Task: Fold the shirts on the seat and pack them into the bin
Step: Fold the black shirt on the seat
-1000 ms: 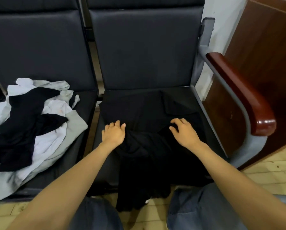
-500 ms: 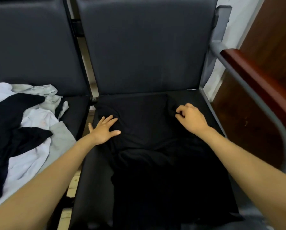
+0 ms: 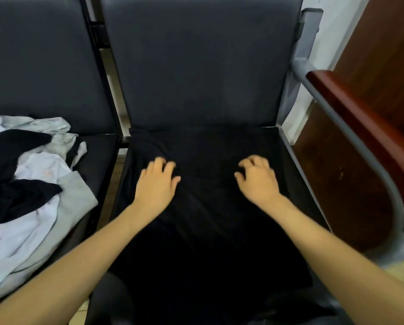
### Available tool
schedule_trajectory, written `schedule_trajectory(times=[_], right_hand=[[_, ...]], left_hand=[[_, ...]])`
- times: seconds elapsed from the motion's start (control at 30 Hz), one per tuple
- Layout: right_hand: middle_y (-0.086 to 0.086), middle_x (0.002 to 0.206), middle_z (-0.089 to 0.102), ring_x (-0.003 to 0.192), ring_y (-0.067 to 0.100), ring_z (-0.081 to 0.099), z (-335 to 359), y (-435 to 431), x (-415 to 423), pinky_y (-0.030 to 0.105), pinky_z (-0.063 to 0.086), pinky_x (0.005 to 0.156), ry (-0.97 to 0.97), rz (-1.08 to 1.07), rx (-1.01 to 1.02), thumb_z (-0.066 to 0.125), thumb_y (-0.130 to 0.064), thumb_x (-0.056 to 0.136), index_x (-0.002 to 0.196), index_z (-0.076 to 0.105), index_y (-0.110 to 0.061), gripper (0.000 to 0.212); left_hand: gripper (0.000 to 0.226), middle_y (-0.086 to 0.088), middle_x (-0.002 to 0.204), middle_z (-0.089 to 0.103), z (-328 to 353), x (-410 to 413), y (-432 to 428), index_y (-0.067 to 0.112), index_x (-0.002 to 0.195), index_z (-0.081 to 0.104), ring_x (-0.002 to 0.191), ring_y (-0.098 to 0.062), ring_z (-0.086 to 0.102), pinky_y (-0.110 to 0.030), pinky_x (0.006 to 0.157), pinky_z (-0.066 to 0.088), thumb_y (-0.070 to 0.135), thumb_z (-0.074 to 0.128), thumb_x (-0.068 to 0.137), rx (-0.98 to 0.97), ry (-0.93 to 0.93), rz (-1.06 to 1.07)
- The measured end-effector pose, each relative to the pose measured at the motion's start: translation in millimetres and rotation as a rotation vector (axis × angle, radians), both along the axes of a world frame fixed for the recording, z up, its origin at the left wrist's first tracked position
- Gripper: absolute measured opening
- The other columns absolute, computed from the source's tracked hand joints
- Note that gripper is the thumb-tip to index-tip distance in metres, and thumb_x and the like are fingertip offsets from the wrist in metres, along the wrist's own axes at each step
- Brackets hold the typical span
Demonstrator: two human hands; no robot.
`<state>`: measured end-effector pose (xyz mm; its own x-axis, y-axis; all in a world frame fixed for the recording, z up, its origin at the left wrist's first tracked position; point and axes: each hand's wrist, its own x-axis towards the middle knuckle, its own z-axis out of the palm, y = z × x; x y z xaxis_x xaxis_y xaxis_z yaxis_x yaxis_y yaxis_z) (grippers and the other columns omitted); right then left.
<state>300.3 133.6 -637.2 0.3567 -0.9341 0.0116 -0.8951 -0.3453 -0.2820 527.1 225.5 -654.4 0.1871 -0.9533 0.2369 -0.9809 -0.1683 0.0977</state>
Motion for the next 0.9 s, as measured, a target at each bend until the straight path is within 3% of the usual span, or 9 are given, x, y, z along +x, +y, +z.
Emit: schedule_trajectory(times=[0.1,0.23,0.37,0.53,0.63,0.73,0.8,0.9], right_hand=[[0.008,0.139,0.039,0.13,0.029,0.034,7,45,3,0.046,0.038,0.101,0.163,0.022,0.209,0.041,-0.045,0.098,0.136,0.043,-0.018,0.047],[0.0,0.16,0.001,0.146,0.034,0.003,12,54,3,0.062,0.024,0.109,0.298,-0.031,0.505,0.03,-0.057,0.098,0.152,0.011,-0.025,0.066],[-0.008,0.16,-0.013,0.146,0.026,-0.013,-3,15,-1,0.068,0.004,0.109,0.284,0.063,0.456,0.028,-0.062,0.095,0.152,-0.002,-0.032,0.071],[-0.011,0.16,-0.008,0.147,0.021,-0.013,-12,-38,-19,0.063,-0.006,0.112,0.202,0.039,0.357,0.019,-0.055,0.099,0.151,0.001,-0.037,0.058],[-0.003,0.161,0.004,0.148,0.022,-0.002,-4,-20,-12,0.057,0.003,0.114,0.133,0.104,0.238,0.032,-0.049,0.099,0.153,0.008,-0.029,0.062],[0.007,0.143,0.042,0.133,0.027,0.036,10,33,-8,0.044,0.032,0.106,0.018,0.158,0.018,0.046,-0.039,0.097,0.141,0.039,-0.018,0.05],[0.006,0.133,0.05,0.123,0.027,0.045,17,69,-9,0.04,0.04,0.098,0.085,0.18,0.078,0.045,-0.041,0.097,0.132,0.048,-0.017,0.043],[0.004,0.151,0.03,0.138,0.027,0.029,10,96,-16,0.046,0.034,0.107,0.296,0.227,0.299,0.036,-0.048,0.098,0.145,0.033,-0.02,0.054]], left_hand=[[0.046,-0.007,0.126,0.054,-1,-12,39,0.016,0.131,0.052,0.117,-0.028,0.048,-0.04,0.094,0.038,0.044,0.046,0.096,0.203,0.033,0.016],[0.062,0.002,0.152,0.026,-2,-10,60,0.023,0.148,0.029,0.139,-0.02,0.023,-0.037,0.112,0.024,0.057,0.032,0.096,0.382,0.1,0.019],[0.064,0.001,0.159,0.008,2,-3,34,0.027,0.151,0.02,0.145,-0.022,0.009,-0.042,0.118,0.01,0.056,0.034,0.095,0.449,0.446,0.01],[0.07,-0.002,0.159,-0.014,1,19,34,0.025,0.153,0.005,0.146,-0.022,-0.008,-0.043,0.119,0.002,0.054,0.034,0.096,0.555,0.206,-0.067],[0.063,-0.012,0.158,0.01,5,12,55,0.016,0.15,0.021,0.145,-0.028,0.01,-0.038,0.118,0.017,0.038,0.048,0.097,0.309,0.119,-0.098],[0.048,-0.004,0.14,0.042,17,-15,75,0.017,0.139,0.044,0.129,-0.023,0.038,-0.033,0.105,0.032,0.039,0.048,0.096,0.228,0.119,-0.095],[0.055,-0.001,0.146,0.037,17,-30,89,0.021,0.143,0.039,0.134,-0.02,0.032,-0.033,0.108,0.029,0.051,0.038,0.096,0.379,0.115,-0.108],[0.068,0.002,0.159,0.006,11,-35,98,0.027,0.152,0.012,0.146,-0.019,0.004,-0.038,0.118,0.011,0.059,0.029,0.095,0.613,0.12,-0.085]])
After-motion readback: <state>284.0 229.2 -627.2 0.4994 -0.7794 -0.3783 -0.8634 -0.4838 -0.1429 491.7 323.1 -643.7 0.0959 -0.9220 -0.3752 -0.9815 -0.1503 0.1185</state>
